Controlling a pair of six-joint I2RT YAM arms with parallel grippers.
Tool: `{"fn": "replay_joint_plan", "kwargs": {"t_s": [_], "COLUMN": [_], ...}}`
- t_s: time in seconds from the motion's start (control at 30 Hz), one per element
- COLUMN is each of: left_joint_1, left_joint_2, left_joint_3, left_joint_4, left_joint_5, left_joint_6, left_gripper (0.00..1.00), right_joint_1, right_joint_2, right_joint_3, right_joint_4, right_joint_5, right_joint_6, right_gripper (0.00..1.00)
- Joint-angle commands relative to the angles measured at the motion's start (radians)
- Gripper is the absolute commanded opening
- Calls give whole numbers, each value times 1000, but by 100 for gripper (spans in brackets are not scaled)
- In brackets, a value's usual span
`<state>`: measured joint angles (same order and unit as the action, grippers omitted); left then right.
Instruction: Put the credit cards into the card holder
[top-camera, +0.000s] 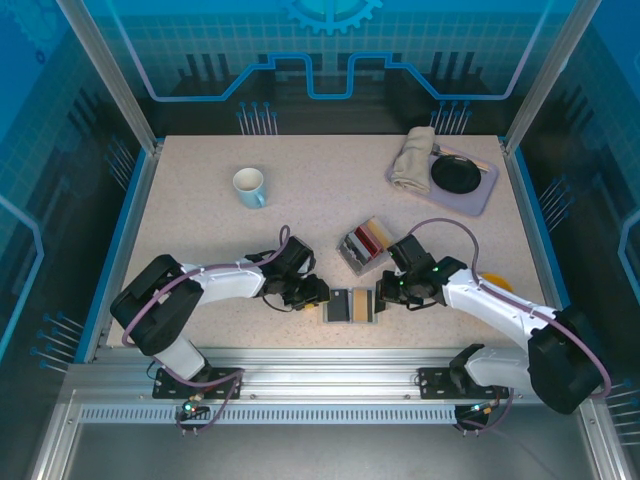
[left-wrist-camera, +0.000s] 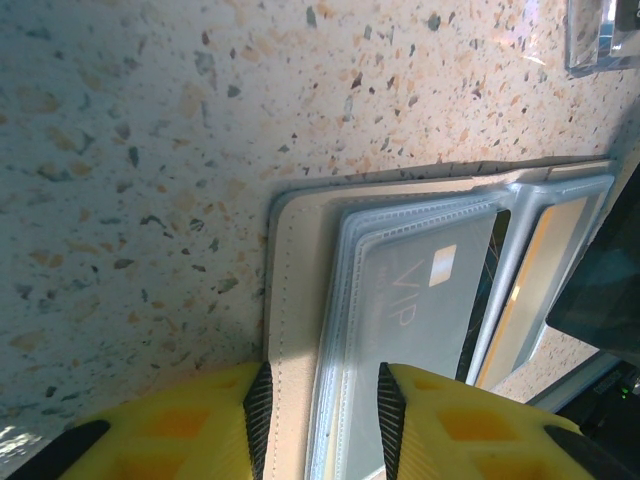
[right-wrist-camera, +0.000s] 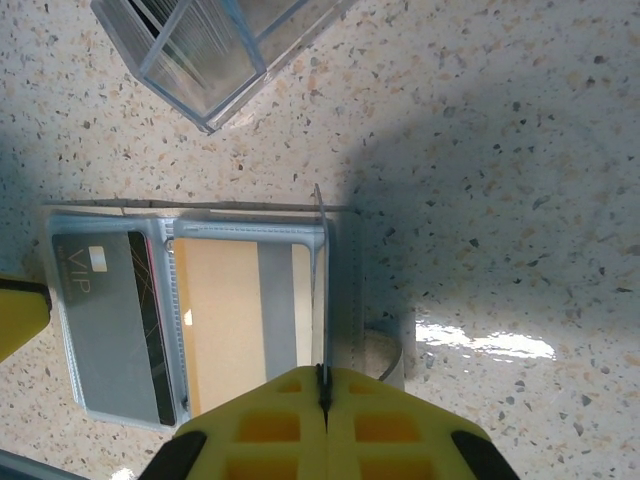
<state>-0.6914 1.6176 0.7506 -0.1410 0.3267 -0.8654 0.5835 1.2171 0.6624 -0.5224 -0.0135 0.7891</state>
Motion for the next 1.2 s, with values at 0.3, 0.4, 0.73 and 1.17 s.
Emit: {"fn": "replay_joint_plan", "kwargs": {"t_s": [0.3, 0.4, 0.73, 1.17], "left_joint_1": [-7, -7, -7, -7], "left_joint_2": [-14, -15, -5, -13], "left_joint_3": [-9, -9, -7, -10], "left_joint_4": [0, 3, 7, 1], "left_joint_5": [4, 4, 11, 3], "left_joint_6": [-13, -16, -15, -15], "left_gripper": [37, 37, 37, 36], "right_joint_1": [-7, -7, -4, 5], "right_joint_2": [-34, -17, 32, -2], "right_joint_3": [17, 7, -28, 7], "right_joint_4": [-35, -19, 49, -34], "right_joint_5": [17, 11, -26, 38], "right_joint_6": [-36, -35, -31, -99], "right_gripper": [5, 5, 5, 5]}}
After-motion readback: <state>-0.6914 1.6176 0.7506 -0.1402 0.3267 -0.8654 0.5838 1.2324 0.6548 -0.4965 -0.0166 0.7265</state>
